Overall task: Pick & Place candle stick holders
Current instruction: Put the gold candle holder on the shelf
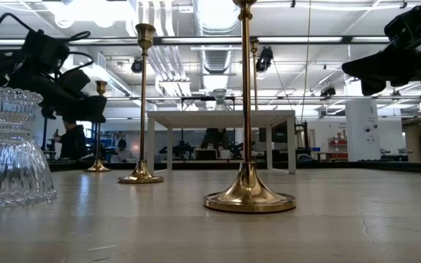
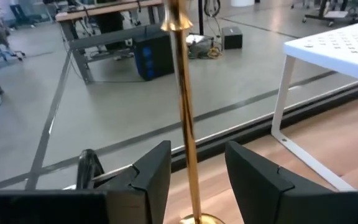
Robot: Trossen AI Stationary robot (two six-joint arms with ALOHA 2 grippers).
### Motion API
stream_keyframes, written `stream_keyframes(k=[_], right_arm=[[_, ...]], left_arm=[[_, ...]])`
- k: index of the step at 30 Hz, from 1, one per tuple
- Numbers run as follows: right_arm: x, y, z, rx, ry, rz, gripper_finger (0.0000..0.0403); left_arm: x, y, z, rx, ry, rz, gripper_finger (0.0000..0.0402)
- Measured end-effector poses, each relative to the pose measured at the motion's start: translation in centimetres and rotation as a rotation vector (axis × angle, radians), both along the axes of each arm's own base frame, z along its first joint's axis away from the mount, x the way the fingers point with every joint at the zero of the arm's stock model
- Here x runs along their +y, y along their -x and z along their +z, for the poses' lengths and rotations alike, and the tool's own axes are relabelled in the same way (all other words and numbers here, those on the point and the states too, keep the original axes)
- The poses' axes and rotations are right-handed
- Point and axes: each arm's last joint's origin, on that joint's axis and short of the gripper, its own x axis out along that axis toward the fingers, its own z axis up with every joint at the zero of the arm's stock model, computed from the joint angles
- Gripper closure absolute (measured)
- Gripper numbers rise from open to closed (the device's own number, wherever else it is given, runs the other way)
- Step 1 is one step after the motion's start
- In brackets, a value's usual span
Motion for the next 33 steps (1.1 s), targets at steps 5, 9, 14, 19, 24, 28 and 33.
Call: stream_keyframes(k=[5,9,14,19,24,28,33], right_arm=[[0.0,0.0,0.0,0.0,0.0,0.0,0.0394],[0.0,0.0,0.0,0.0,-0.002,0.0,0.0394],[0.0,0.0,0.0,0.0,-0.002,-0.001,0.0394],[0.0,0.0,0.0,0.0,-0.002,0.0,0.0394],[0.0,0.0,0.0,0.0,-0.001,-0.001,0.0394],[0.0,0.0,0.0,0.0,-0.002,-0.001,0.0394],[0.0,0.0,0.0,0.0,-0.002,0.0,0.0394]], left_arm=[[0.6,-0.3,-0.1,0.014,0.024,0.006,0.0243],[1.0,-0.5,0.1,0.006,0.021,0.034,0.0246],[1.2,-0.7,0.2,0.008,0.024,0.039,0.0298],[1.2,-0.8,0.2,-0.018,0.037,0.018,0.0382],[1.1,-0.8,0.2,-0.035,0.045,0.003,0.0382],[1.1,-0.9,0.7,-0.057,0.039,-0.019,0.0382],[1.4,-1.1,2.7,-0.093,-0.02,-0.024,0.0382]])
